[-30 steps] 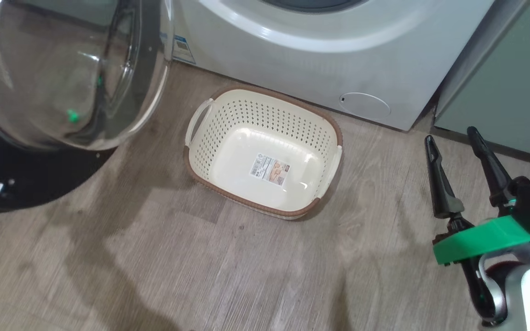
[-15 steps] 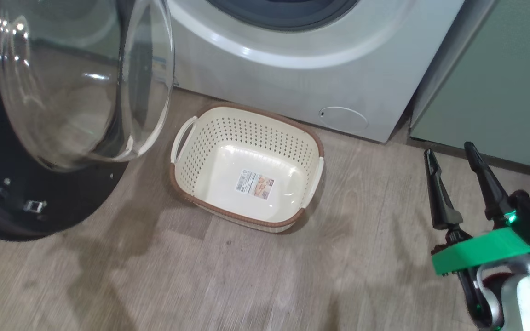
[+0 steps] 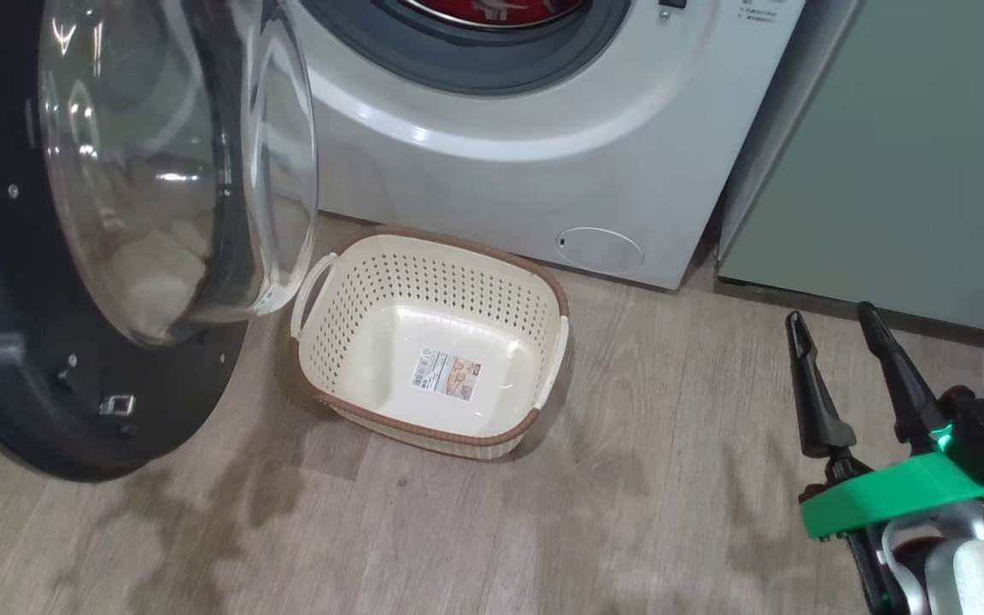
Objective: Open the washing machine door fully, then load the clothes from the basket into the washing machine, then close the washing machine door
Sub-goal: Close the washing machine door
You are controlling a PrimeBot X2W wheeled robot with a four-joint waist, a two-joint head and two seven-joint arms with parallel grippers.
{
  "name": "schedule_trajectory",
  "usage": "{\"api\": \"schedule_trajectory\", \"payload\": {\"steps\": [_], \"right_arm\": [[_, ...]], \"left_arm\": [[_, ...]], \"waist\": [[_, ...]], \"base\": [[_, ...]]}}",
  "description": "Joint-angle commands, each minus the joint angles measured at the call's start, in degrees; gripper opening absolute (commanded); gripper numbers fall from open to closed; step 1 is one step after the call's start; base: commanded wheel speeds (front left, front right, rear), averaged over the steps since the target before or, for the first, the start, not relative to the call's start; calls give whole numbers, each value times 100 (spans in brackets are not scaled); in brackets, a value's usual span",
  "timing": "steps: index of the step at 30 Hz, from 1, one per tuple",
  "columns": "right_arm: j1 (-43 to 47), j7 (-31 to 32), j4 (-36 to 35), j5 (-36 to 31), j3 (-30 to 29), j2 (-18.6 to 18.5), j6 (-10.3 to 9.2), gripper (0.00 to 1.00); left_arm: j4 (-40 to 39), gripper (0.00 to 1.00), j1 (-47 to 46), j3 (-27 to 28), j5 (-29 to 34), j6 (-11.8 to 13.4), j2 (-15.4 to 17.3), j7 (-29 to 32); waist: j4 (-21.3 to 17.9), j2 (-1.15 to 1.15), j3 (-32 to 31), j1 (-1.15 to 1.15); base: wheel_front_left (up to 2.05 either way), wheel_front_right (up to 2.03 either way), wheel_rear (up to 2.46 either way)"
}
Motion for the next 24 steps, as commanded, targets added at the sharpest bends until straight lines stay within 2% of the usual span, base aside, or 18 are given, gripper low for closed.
{"api": "schedule_trajectory", "payload": {"steps": [1,11,12,13,14,19,22,24], "right_arm": [[-102,-47,-170,49,131,-38,0,100],[-56,-61,-173,73,124,-38,0,100],[-49,-63,-173,77,123,-38,0,100],[-44,-67,-173,81,122,-38,0,100],[-39,-72,-171,88,119,-38,0,100],[-51,-94,-161,126,138,-38,0,100],[-69,-108,-166,126,122,-38,0,100],[-79,-114,-174,119,100,-38,0,100]], "left_arm": [[-241,0,-127,255,-33,3,236,-30],[-321,0,-93,368,10,44,57,-290],[-324,30,-103,395,23,39,38,-346],[-320,90,-128,460,13,27,4,-437],[-313,100,-174,541,-26,9,-46,-532],[-235,100,-304,1009,302,-108,-150,-1464],[-279,100,-315,1148,898,-178,-143,-2224],[-425,100,-232,1106,1528,-203,-101,-2801]], "waist": [[-10,0,-22,0],[26,0,-82,0],[39,0,-86,0],[54,0,-86,0],[75,0,-87,0],[159,0,-76,0],[218,0,-60,0],[265,0,-52,0]], "base": [[0,0,0],[0,0,0],[0,0,0],[0,0,0],[0,0,0],[0,0,0],[0,0,0],[0,0,0]]}}
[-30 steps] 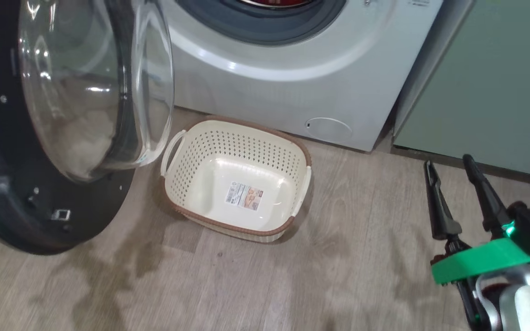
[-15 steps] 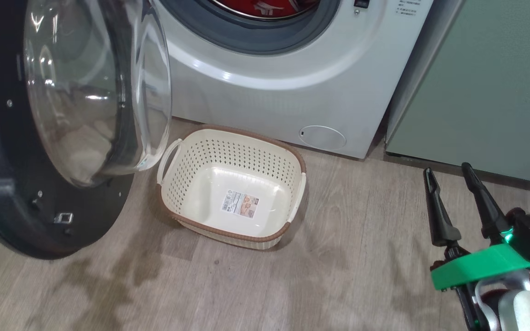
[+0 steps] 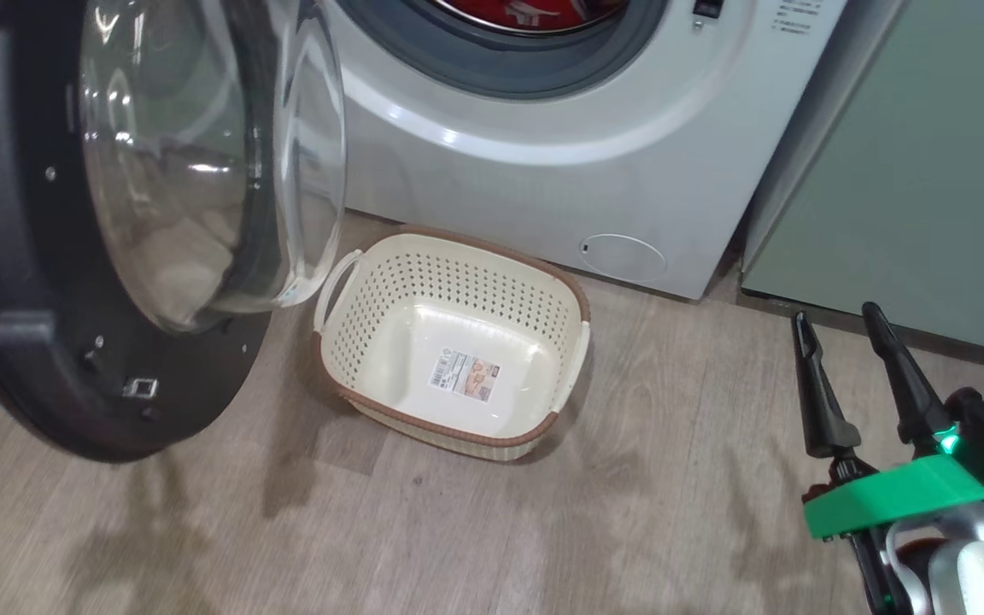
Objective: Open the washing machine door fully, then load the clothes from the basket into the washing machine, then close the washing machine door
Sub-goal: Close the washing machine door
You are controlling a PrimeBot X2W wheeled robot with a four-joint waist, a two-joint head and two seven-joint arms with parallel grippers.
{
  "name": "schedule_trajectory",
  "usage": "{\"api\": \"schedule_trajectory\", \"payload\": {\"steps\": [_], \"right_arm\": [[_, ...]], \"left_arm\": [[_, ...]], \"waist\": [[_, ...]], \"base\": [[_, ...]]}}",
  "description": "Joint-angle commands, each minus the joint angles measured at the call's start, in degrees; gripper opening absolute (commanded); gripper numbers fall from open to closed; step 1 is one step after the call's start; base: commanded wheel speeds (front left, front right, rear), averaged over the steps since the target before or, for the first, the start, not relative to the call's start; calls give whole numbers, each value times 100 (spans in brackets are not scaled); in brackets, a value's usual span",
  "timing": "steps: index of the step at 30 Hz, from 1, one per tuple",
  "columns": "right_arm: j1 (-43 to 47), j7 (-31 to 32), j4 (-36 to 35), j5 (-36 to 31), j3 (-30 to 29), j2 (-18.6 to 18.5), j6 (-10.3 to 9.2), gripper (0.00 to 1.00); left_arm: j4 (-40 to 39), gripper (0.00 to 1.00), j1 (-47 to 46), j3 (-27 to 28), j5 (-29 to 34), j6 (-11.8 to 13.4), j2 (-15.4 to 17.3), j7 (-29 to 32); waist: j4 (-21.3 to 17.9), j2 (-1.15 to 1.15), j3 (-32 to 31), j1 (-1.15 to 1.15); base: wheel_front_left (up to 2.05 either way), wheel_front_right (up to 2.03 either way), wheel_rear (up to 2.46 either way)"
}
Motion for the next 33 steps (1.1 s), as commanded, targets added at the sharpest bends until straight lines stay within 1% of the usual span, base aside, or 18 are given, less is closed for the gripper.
{"api": "schedule_trajectory", "payload": {"steps": [1,2,3,6,8,10,13,16,22,23,29,33], "right_arm": [[-100,-57,-188,15,110,-38,0,100],[-103,-54,-193,7,103,-38,0,100],[-111,-47,-203,-10,90,-38,0,100],[-113,-23,-229,-51,80,-38,0,100],[-107,-6,-238,-78,88,-38,0,100],[-95,11,-240,-93,96,-38,0,100],[-61,41,-249,-116,137,-38,0,100],[-36,71,-255,-142,178,-38,0,100],[37,101,-251,-159,230,-38,0,100],[37,101,-251,-159,230,-38,0,100],[171,119,-213,-140,226,-38,0,100],[229,129,-203,-125,225,-38,0,100]], "left_arm": [[-384,100,-105,118,580,-50,316,-460],[-511,100,-55,56,899,-53,315,-775],[-825,100,129,-144,1585,-56,327,-1390],[-1159,100,514,-547,2826,-57,398,-2283],[-1306,100,752,-838,3572,-43,376,-2695],[-1410,100,962,-1081,4200,67,339,-2986],[-1482,100,1260,-1367,4865,266,282,-3208],[-1568,100,1546,-1555,5350,495,197,-3347],[-1824,100,2071,-1813,5914,816,-74,-3537],[-1824,100,2071,-1813,5914,816,-74,-3537],[-1985,100,2396,-1907,6061,1013,-349,-3624],[-2089,100,2489,-1958,6114,1039,-448,-3678]], "waist": [[54,0,9,0],[77,0,12,0],[120,0,9,0],[188,0,-5,0],[226,0,-27,0],[263,0,-60,0],[299,0,-106,0],[316,0,-134,0],[334,0,-199,0],[334,0,-199,0],[356,0,-343,0],[373,0,-409,0]], "base": [[0,0,0],[0,0,0],[0,0,0],[0,0,0],[0,0,0],[0,0,0],[0,0,0],[0,0,0],[0,0,0],[0,0,0],[0,0,0],[0,0,0]]}}
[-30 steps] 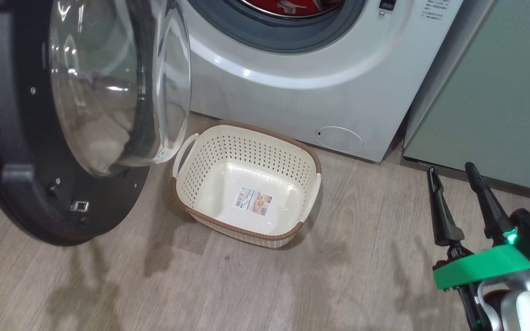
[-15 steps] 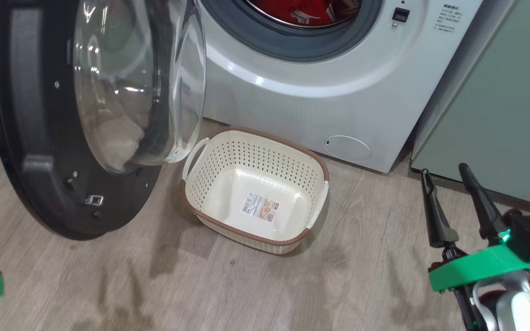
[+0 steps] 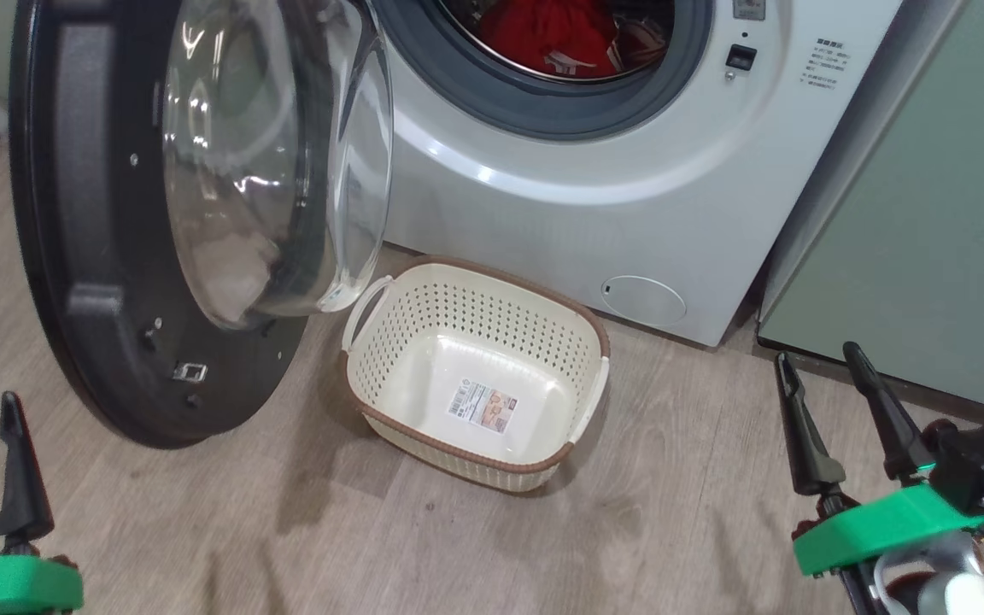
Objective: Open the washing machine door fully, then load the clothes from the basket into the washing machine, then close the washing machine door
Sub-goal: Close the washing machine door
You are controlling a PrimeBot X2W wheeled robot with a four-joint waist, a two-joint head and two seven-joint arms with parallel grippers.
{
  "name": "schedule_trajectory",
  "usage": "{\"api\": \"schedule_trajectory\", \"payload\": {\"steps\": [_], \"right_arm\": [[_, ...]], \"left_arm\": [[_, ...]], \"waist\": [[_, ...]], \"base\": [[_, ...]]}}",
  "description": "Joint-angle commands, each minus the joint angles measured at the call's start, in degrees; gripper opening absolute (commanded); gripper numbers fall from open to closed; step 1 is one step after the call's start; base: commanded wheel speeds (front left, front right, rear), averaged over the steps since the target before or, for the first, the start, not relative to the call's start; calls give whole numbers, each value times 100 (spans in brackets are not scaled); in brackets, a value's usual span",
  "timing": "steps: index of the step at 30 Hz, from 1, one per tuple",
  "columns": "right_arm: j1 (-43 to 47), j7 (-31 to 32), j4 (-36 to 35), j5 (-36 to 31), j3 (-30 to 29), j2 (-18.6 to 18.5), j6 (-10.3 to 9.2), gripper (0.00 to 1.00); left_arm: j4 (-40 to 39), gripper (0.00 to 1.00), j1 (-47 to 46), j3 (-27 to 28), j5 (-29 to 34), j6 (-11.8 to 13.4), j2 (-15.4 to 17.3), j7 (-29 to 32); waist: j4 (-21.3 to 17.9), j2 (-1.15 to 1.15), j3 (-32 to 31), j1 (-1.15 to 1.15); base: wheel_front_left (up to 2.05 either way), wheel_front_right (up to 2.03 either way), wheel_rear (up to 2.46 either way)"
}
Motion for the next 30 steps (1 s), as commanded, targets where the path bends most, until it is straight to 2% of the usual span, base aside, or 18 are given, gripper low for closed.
{"api": "schedule_trajectory", "payload": {"steps": [1,27,28,29,30], "right_arm": [[-114,14,-179,-7,136,-41,0,100],[-107,49,-225,-16,123,-41,0,100],[-108,49,-227,-14,123,-41,0,100],[-109,48,-229,-15,121,-41,0,100],[-106,47,-230,-15,115,-41,0,100]], "left_arm": [[-236,100,-164,201,44,28,72,-59],[-472,100,-91,9,182,203,59,10],[-487,66,-90,8,194,206,73,10],[-500,7,-88,11,198,211,79,7],[-506,0,-85,8,194,215,80,11]], "waist": [[4,0,-13,0],[58,0,-14,0],[60,0,-16,0],[61,0,-16,0],[66,0,-18,0]], "base": [[0,0,0],[0,0,0],[0,0,0],[0,0,0],[0,0,0]]}}
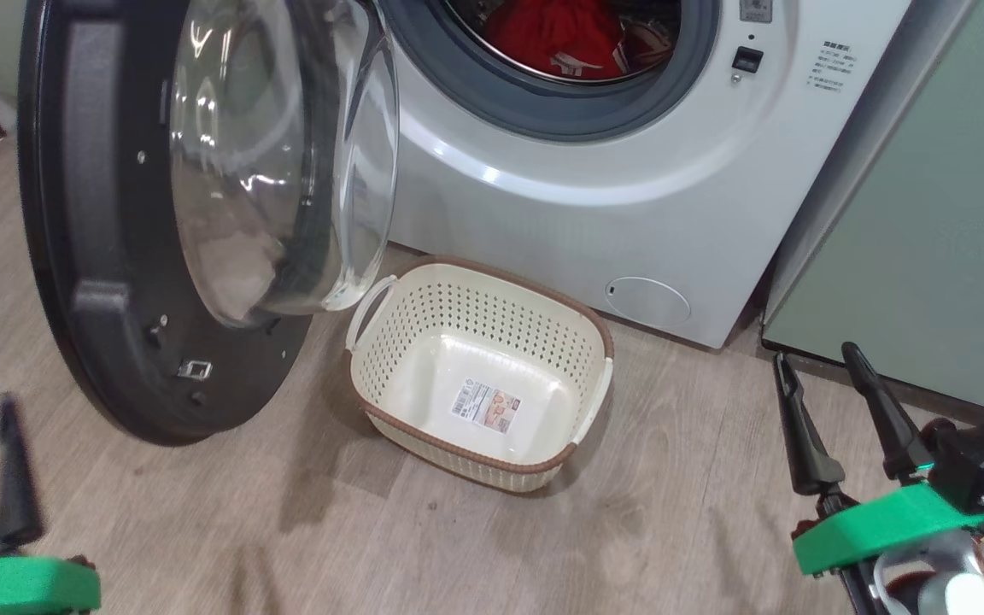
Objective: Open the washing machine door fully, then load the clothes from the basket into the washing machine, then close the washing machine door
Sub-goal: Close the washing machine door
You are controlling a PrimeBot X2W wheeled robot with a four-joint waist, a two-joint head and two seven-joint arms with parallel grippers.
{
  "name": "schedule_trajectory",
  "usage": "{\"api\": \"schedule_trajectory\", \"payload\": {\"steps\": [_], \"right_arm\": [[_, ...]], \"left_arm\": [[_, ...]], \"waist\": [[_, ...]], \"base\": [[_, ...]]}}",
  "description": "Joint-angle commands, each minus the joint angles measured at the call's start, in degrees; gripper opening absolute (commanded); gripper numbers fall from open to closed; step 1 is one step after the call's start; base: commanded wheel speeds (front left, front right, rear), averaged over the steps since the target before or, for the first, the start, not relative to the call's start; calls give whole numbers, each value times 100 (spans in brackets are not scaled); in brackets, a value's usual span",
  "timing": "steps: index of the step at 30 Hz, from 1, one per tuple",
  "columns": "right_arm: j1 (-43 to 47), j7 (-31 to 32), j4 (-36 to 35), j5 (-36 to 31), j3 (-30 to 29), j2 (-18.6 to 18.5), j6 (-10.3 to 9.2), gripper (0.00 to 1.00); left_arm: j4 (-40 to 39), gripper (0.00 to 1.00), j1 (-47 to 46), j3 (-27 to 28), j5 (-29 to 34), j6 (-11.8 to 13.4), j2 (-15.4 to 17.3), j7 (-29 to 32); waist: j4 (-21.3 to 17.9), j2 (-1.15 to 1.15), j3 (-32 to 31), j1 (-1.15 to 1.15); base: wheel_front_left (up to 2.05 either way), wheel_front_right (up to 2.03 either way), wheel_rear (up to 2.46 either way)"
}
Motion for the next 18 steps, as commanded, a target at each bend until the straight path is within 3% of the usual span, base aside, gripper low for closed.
{"api": "schedule_trajectory", "payload": {"steps": [1,7,10,12,18], "right_arm": [[-111,-6,-219,-13,110,-43,0,100],[-95,-8,-234,-3,76,-43,0,100],[-103,-2,-253,-9,62,-43,0,100],[-122,1,-270,-15,59,-43,0,100],[-190,21,-315,-41,64,-43,0,100]], "left_arm": [[-210,0,-183,206,25,42,118,6],[-354,0,-257,246,-149,-10,119,28],[-654,0,-426,356,-583,-169,73,58],[-925,0,-647,509,-1131,-311,-10,98],[-1207,0,-1495,1159,-2957,-770,243,563]], "waist": [[7,0,-2,0],[51,0,2,0],[92,0,32,0],[120,0,51,0],[141,0,141,0]], "base": [[0,0,0],[0,0,0],[0,0,0],[0,0,0],[0,0,0]]}}
